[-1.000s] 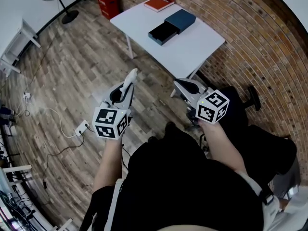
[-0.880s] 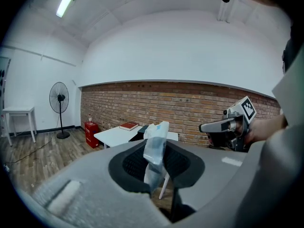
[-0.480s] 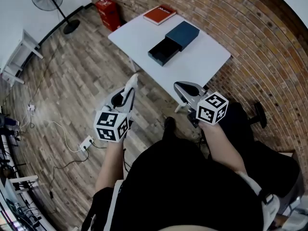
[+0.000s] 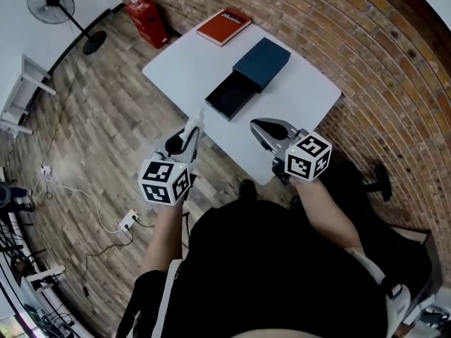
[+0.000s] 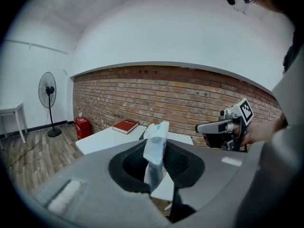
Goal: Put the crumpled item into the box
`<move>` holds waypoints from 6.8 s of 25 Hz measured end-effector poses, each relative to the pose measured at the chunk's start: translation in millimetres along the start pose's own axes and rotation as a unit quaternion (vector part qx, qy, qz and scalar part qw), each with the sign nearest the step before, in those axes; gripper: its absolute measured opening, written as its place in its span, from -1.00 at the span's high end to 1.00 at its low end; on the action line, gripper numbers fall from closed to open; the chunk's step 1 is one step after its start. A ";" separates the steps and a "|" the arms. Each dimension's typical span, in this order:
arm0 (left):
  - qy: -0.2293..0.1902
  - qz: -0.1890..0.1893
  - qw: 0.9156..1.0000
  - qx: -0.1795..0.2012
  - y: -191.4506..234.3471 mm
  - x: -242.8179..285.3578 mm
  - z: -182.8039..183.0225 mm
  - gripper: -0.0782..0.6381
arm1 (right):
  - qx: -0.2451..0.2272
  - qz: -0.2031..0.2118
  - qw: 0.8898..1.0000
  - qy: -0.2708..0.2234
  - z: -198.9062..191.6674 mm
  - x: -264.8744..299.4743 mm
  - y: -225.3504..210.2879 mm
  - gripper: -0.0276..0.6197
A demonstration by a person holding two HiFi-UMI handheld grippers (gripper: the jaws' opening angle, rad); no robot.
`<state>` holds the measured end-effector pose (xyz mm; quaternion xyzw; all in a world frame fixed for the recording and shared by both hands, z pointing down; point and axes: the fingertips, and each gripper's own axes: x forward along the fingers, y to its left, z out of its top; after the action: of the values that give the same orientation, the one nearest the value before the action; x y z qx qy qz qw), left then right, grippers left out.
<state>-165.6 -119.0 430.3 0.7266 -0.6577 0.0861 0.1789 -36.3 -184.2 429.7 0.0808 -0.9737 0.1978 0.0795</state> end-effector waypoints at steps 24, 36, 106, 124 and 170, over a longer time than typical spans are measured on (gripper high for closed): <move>0.021 -0.090 0.996 0.003 114.6 78.4 23.5 0.59 | 0.039 -0.073 0.996 0.016 21.0 125.1 -42.3 0.91; 0.077 -0.158 0.984 0.031 68.5 161.3 19.7 0.59 | 0.097 -0.155 0.983 -0.008 3.1 65.8 -113.2 0.91; 0.209 -0.179 0.937 0.214 56.1 288.0 -74.7 -0.06 | 0.113 -0.163 0.980 -0.019 10.2 57.2 -137.8 0.91; 0.024 -0.205 0.973 0.108 85.8 197.4 52.4 0.34 | -0.004 -0.157 0.987 -0.043 65.2 79.3 -77.9 0.91; -0.064 -0.178 0.977 0.099 39.6 154.5 153.1 0.70 | -0.080 -0.157 0.975 -0.132 120.8 6.0 -86.0 0.92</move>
<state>-203.1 -321.9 350.8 0.8503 -0.5158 0.0710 0.0766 -40.8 -311.2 353.0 0.2517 -0.9634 0.0917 -0.0134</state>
